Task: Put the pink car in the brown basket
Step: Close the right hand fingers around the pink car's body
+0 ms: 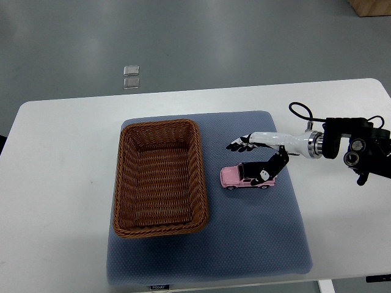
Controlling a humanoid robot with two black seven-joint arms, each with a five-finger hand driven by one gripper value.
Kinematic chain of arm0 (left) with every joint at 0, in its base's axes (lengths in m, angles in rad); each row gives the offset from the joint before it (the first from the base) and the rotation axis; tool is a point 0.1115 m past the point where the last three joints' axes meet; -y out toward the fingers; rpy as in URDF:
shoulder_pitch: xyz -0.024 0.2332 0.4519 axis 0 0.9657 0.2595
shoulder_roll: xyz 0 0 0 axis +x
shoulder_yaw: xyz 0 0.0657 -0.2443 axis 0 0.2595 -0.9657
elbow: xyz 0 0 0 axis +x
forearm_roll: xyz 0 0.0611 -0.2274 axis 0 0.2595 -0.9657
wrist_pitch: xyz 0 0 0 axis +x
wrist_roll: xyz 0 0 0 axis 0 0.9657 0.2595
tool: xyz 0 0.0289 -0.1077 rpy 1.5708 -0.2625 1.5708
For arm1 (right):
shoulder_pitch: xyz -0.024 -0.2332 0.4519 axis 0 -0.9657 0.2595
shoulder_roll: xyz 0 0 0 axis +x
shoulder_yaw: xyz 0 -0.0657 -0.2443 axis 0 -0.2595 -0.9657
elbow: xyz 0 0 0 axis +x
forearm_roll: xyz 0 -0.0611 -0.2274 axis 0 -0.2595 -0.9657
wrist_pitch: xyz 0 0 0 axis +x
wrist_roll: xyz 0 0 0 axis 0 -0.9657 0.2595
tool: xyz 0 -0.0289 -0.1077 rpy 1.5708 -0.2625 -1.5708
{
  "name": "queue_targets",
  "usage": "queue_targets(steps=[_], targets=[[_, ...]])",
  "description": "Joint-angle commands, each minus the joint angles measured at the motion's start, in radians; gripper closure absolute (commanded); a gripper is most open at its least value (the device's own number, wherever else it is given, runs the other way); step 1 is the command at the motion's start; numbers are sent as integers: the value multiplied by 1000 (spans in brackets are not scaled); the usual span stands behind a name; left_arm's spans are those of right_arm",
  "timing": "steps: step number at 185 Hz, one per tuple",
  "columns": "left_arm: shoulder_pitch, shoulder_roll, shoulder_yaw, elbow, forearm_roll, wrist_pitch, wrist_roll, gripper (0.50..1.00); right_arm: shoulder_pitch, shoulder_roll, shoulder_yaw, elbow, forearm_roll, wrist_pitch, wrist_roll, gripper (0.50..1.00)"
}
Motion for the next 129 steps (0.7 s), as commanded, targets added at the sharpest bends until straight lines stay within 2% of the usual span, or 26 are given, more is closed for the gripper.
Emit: queue_targets(steps=[1,45,55,72,95,129], targets=[[1,0,0,1,0,0,2,500,-25,0,-1,0,-32,-18,0,589],[0,0,0,1,0,0,2,500,-65,0,-2,-11,-92,-69,1,617],[1,0,0,1,0,0,2,500,-71,2,-4,-13,-112,-78,3,646],[0,0,0,2,0,0,2,500,-74,2,-10,-13,-131,-92,6,746],[0,0,0,2,0,0,2,500,-77,3,-16,-16,-132,-107,8,840],[0,0,0,2,0,0,2,500,-65,-11,-16,-17,-131,-130,9,904]])
